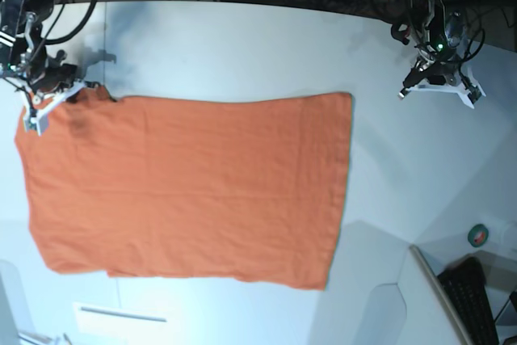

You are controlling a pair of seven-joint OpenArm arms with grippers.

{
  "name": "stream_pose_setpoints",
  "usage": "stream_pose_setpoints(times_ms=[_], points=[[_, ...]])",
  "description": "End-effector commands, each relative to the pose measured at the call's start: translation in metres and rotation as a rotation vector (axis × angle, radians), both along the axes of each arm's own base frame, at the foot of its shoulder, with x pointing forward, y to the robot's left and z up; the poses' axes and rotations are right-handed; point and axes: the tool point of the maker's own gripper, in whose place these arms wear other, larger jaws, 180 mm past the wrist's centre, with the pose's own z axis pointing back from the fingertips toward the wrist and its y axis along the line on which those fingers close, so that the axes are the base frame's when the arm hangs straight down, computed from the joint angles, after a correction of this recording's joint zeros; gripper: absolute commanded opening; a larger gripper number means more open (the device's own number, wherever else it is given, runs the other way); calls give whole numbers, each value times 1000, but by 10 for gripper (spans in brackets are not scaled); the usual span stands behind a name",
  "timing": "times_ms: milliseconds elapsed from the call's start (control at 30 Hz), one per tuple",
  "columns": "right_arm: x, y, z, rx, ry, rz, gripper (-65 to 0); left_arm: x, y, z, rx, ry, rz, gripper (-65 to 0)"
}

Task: Layout the t-shirt on the table in an organized manner, then fold the t-shirt properly

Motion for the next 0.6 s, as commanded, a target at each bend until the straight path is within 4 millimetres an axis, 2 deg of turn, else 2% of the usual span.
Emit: stream_pose_setpoints(times_ms=[0,133,400,467,567], points=[[-5,5,-2,11,24,8,-650,7,7,10,38,-30,-4,-650],[-8,16,-5,35,34,6,-650,7,7,10,38,-30,-4,-650],[-22,19,-8,45,79,18,-650,7,4,9,28,-32,-4,-650],[-17,16,3,22,44,28,-650,7,1,8,21,-32,-7,-650],[-4,10,34,-36,-51,53,-650,10,-7,5,-10,-43,1,-650]])
